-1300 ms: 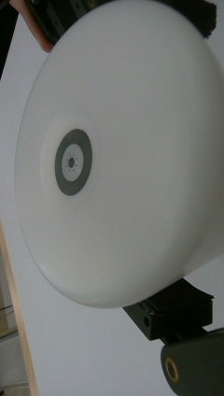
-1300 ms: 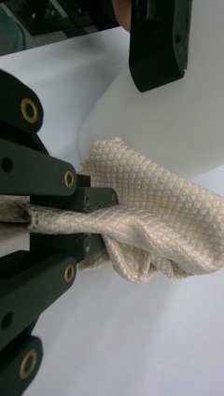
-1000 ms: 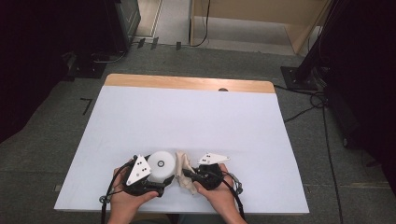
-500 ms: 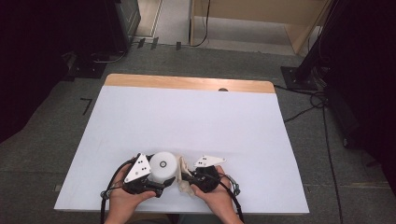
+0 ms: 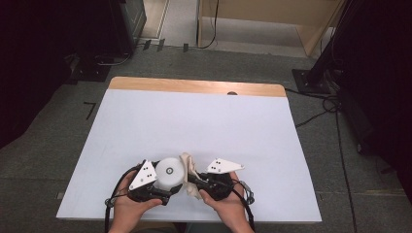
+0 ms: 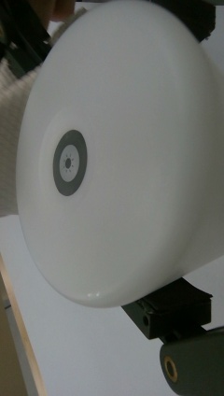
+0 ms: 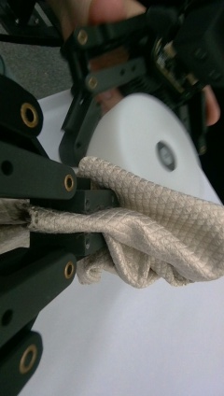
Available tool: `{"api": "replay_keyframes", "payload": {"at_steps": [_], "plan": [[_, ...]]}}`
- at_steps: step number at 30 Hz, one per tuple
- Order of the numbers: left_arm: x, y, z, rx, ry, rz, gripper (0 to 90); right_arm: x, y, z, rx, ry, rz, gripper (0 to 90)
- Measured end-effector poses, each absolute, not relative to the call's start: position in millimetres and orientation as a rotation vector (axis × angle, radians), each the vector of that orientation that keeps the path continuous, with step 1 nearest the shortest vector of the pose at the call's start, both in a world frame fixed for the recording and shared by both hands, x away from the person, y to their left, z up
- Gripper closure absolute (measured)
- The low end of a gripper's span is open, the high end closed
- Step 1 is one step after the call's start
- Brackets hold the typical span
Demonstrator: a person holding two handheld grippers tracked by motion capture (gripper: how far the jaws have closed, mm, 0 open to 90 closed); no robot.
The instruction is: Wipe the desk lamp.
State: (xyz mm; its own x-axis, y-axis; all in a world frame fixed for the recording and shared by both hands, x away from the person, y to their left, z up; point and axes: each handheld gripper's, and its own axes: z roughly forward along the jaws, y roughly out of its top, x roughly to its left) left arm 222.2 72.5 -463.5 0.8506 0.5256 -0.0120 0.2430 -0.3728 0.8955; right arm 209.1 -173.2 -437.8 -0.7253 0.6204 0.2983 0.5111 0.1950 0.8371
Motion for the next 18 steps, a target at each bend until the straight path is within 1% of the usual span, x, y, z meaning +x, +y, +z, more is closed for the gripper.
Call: {"api": "replay_keyframes", "payload": {"at_steps": [4, 14, 18], "plan": [[222, 73, -464, 1.968, 0.568, 0.335, 8.2, 210, -173, -441, 1.118, 2.359, 1.559, 84.6], [222, 72, -464, 1.969, 0.568, 0.336, 8.1, 221, -167, -488, 1.252, 2.488, 1.408, 84.5], [222, 72, -464, 1.968, 0.568, 0.336, 8.1, 221, -167, -486, 1.244, 2.483, 1.408, 84.6]]}}
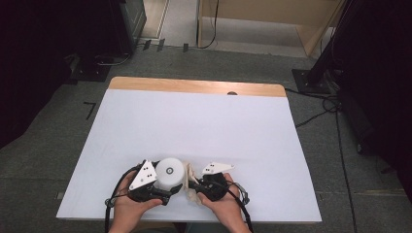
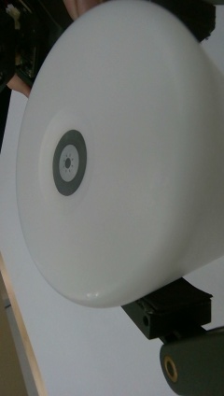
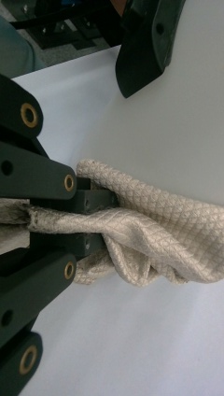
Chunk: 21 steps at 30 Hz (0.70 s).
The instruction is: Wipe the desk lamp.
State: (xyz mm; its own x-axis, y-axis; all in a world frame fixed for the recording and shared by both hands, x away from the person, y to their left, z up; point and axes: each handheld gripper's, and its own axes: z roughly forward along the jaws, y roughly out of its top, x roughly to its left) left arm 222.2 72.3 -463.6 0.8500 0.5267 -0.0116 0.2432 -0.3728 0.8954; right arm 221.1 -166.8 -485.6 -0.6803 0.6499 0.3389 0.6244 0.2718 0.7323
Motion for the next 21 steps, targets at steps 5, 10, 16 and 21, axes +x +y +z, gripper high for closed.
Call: {"api": "replay_keyframes", "payload": {"at_steps": [5, 10, 16, 21], "plan": [[222, 72, -464, 1.968, 0.569, 0.336, 8.2, 217, -169, -466, 1.200, 2.430, 1.476, 84.5], [222, 72, -464, 1.968, 0.569, 0.337, 8.2, 208, -172, -440, 1.114, 2.365, 1.541, 84.5], [222, 72, -464, 1.968, 0.571, 0.338, 8.2, 210, -171, -447, 1.138, 2.389, 1.519, 84.5], [222, 72, -464, 1.967, 0.572, 0.339, 8.1, 217, -168, -477, 1.218, 2.484, 1.420, 84.5]]}}
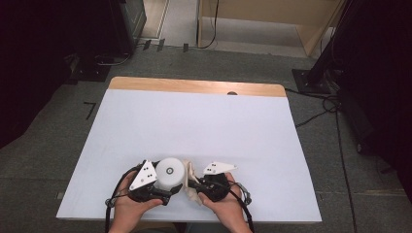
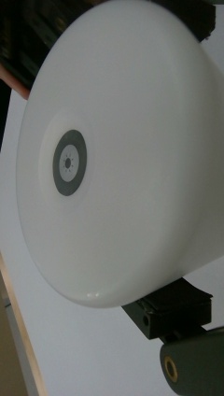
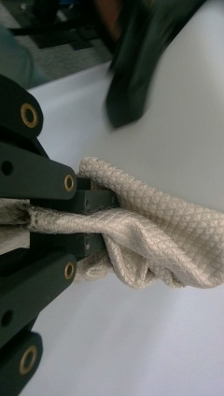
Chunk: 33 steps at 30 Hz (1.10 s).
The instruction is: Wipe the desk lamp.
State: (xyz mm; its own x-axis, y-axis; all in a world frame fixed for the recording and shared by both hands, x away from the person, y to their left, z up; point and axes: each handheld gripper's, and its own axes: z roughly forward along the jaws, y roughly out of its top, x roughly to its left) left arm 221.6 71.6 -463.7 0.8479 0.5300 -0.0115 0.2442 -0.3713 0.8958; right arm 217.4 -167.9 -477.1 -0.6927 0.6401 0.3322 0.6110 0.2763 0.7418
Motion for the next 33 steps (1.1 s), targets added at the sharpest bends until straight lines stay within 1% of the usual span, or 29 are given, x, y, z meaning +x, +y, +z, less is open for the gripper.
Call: {"api": "replay_keyframes", "payload": {"at_steps": [3, 8, 10, 12, 14, 16, 21, 24, 25, 26, 28, 33], "plan": [[222, 72, -464, 1.967, 0.573, 0.340, 8.1, 220, -167, -489, 1.263, 2.512, 1.400, 84.3], [220, 72, -464, 1.954, 0.579, 0.343, 7.7, 222, -169, -487, 1.248, 2.511, 1.404, 84.3], [215, 71, -464, 1.935, 0.622, 0.387, 7.2, 223, -170, -486, 1.249, 2.501, 1.409, 84.2], [209, 68, -463, 1.922, 0.657, 0.447, 5.6, 225, -173, -487, 1.249, 2.493, 1.412, 84.2], [206, 66, -460, 1.915, 0.681, 0.433, 1.4, 226, -176, -486, 1.266, 2.482, 1.411, 84.1], [205, 64, -459, 1.907, 0.696, 0.432, 0.0, 227, -178, -486, 1.272, 2.476, 1.413, 84.1], [196, 51, -457, 1.879, 0.829, 0.505, 0.0, 233, -187, -485, 1.307, 2.443, 1.418, 84.0], [194, 47, -459, 1.891, 0.907, 0.575, 0.0, 234, -189, -486, 1.313, 2.439, 1.415, 83.9], [194, 47, -461, 1.880, 0.921, 0.576, 0.5, 234, -189, -486, 1.311, 2.439, 1.415, 83.8], [195, 48, -462, 1.880, 0.911, 0.559, 4.6, 234, -189, -487, 1.312, 2.438, 1.415, 83.9], [195, 49, -463, 1.879, 0.901, 0.546, 7.5, 233, -189, -487, 1.315, 2.443, 1.410, 83.8], [197, 52, -462, 1.898, 0.870, 0.529, 8.1, 234, -189, -486, 1.309, 2.438, 1.410, 83.8]]}}
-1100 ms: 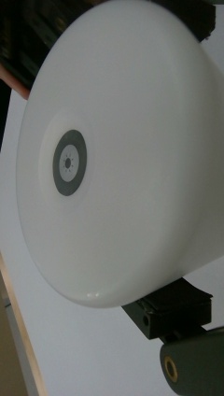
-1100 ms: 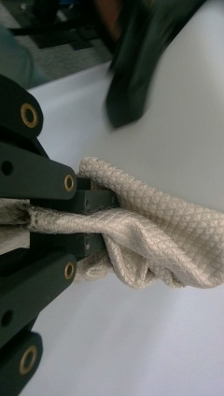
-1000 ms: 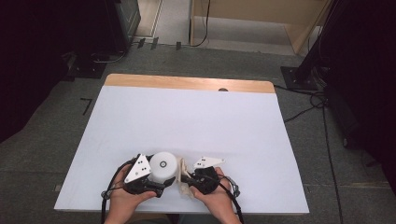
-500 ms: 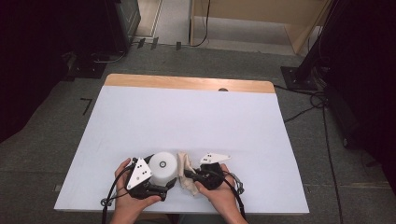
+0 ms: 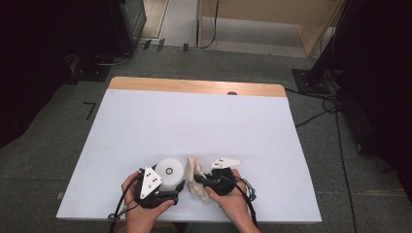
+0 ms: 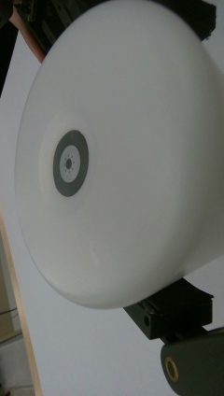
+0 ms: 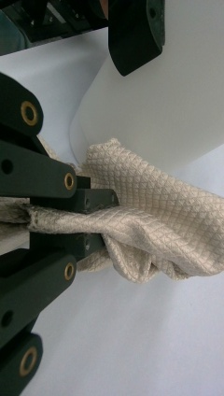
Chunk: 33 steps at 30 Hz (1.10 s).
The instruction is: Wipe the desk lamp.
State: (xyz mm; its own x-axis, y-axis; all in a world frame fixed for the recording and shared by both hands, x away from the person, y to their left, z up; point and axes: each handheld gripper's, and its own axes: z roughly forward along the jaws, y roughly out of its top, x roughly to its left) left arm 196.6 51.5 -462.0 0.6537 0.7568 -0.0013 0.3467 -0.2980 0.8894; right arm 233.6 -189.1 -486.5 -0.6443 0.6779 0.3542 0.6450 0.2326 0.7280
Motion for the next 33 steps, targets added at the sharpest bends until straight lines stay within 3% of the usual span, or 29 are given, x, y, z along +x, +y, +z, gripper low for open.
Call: {"api": "replay_keyframes", "payload": {"at_steps": [12, 25, 33], "plan": [[217, 66, -455, 1.987, 0.555, 0.381, 8.2, 234, -190, -486, 1.308, 2.438, 1.412, 83.7], [225, 70, -463, 1.972, 0.584, 0.333, 8.2, 228, -177, -488, 1.256, 2.503, 1.416, 84.4], [225, 70, -464, 1.968, 0.584, 0.335, 8.1, 219, -172, -471, 1.195, 2.483, 1.457, 84.6]]}}
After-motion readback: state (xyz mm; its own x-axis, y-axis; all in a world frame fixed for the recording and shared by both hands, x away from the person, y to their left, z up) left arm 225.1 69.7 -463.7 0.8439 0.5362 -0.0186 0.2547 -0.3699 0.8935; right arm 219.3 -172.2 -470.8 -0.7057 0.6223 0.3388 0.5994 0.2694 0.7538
